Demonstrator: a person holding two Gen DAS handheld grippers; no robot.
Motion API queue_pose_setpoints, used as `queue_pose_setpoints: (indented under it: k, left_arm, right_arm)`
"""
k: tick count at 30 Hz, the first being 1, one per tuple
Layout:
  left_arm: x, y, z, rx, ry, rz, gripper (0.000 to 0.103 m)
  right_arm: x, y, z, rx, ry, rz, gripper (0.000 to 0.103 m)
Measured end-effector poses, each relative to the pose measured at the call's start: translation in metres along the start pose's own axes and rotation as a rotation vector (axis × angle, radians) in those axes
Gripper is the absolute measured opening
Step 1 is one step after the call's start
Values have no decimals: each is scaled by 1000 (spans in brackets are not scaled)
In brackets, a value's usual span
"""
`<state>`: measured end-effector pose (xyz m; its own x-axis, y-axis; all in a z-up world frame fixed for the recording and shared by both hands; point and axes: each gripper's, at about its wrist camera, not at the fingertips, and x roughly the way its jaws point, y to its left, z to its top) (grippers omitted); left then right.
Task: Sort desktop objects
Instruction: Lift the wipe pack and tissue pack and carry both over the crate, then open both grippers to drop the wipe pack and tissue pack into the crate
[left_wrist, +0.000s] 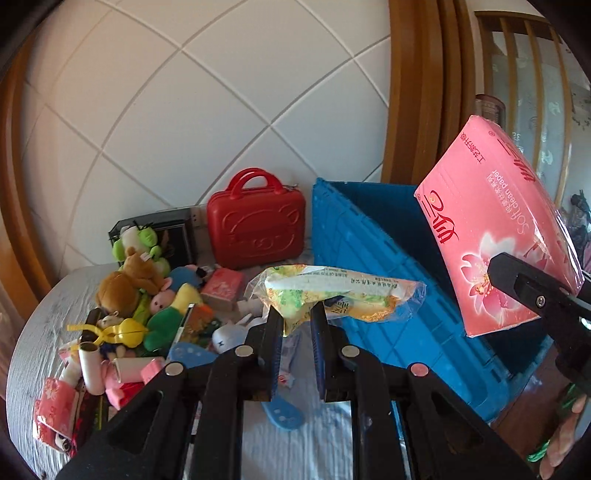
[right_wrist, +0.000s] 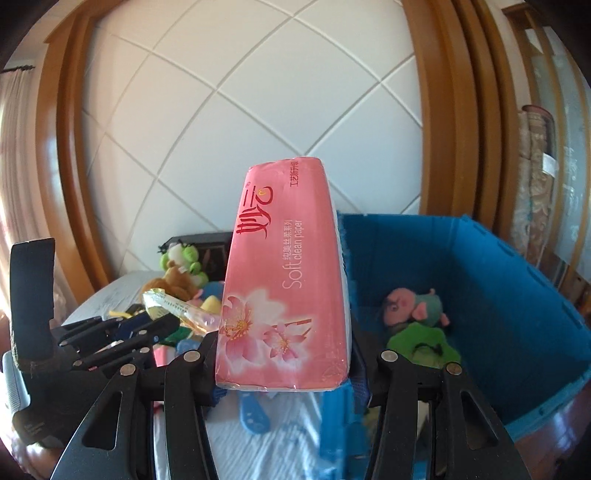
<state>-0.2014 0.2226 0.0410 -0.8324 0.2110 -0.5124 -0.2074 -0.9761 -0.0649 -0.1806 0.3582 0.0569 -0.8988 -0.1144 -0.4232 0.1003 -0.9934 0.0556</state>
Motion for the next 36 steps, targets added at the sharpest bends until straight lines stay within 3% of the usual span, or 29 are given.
queue_pose_setpoints:
  k: [9, 16, 20, 26, 29, 31, 32, 34, 36]
  left_arm:
    - [22, -110, 32, 68, -6, -132, 14]
    - [42, -173, 40, 115, 39, -186, 14]
    - [50, -197, 38, 150, 73, -205, 14]
    - [66, -216, 36, 172, 125, -152, 17]
    - [75, -219, 33, 177, 164, -127, 31]
    - [78, -219, 31, 177, 178, -117, 63]
    - [77, -219, 30, 178, 175, -115, 70]
    - [75, -218, 28, 185, 164, -109, 79]
    - [73, -216, 28, 188, 162, -113, 79]
  right_arm:
    - [-18, -109, 4, 63, -37, -155, 51]
    - [-28, -173, 0, 73, -51, -280, 51]
    - [-22, -200, -4, 93, -34, -319, 51]
    - [0, -225, -17, 117, 43, -349, 51]
    - [10, -235, -21, 123, 68, -364, 52]
    - [13, -240, -22, 121, 73, -387, 54]
    - [15, -241, -22, 116, 74, -404, 55]
    - [15, -242, -20, 115, 69, -431, 68]
    - [13, -244, -19, 125, 61, -448, 102]
